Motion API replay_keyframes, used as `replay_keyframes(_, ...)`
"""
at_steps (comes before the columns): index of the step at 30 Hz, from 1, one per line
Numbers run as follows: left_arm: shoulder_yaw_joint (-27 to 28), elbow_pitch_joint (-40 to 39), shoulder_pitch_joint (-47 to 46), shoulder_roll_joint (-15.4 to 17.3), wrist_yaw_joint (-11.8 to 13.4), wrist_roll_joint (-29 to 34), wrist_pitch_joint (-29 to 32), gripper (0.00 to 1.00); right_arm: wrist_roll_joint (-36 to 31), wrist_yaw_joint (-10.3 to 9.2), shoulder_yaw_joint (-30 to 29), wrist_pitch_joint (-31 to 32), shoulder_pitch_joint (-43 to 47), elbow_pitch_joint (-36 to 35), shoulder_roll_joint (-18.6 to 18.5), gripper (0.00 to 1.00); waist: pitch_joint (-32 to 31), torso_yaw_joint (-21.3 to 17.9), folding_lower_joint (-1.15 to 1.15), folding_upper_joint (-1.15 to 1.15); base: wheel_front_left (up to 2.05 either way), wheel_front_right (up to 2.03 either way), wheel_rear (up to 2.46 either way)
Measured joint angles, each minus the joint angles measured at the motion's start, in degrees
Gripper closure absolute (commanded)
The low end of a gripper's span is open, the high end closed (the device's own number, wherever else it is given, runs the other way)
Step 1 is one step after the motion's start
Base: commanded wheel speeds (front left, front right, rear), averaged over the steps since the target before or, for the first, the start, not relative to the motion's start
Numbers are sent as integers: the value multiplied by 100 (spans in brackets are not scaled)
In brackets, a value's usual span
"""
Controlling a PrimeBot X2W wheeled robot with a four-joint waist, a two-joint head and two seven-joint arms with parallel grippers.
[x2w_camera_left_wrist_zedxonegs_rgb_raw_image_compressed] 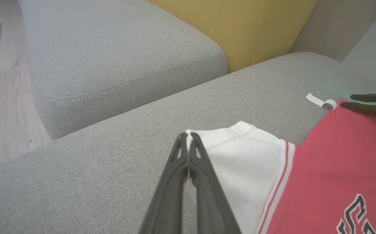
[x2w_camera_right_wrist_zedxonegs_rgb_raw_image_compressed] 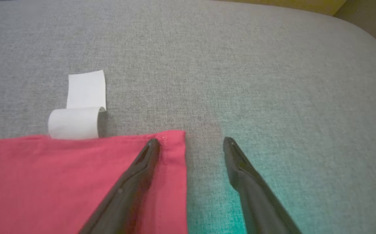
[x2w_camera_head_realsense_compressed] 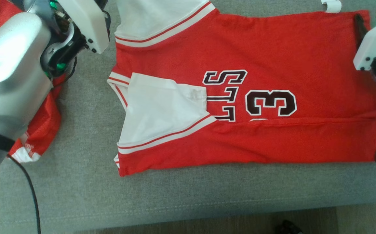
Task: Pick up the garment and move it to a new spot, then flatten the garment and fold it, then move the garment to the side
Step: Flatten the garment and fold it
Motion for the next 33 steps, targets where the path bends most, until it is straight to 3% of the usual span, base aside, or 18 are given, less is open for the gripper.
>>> replay_keyframes(4,-2,-4,0,13,29,0,0,100,130,0,224,9,-104,145,-1,0,25,-6,0,0,0,0,0)
replay_keyframes(5,-2,-3,0,20,44,-1,0,100,202,-1,305,32,-118,175,-4,57,28,-9,0,0,0,0,0)
replay_keyframes(6,-2,0,0,24,45,-1,-1,100,270,-1,387,35,-138,191,-24,100,31,-12,0,0,0,0,0)
replay_keyframes(16,27,172,-27,42,238,87,-282,100,369,0,459,-655,-271,339,-162,100,59,-56,0,0,0,0,0)
replay_keyframes(25,107,651,-402,-82,357,236,-779,100,-69,0,-52,-1551,-757,459,-104,100,97,-119,0,0,0,0,0)
replay_keyframes(33,204,1221,-723,-352,366,380,-1072,100,-414,0,-433,-2053,-975,730,163,100,120,-149,0,0,0,0,0)
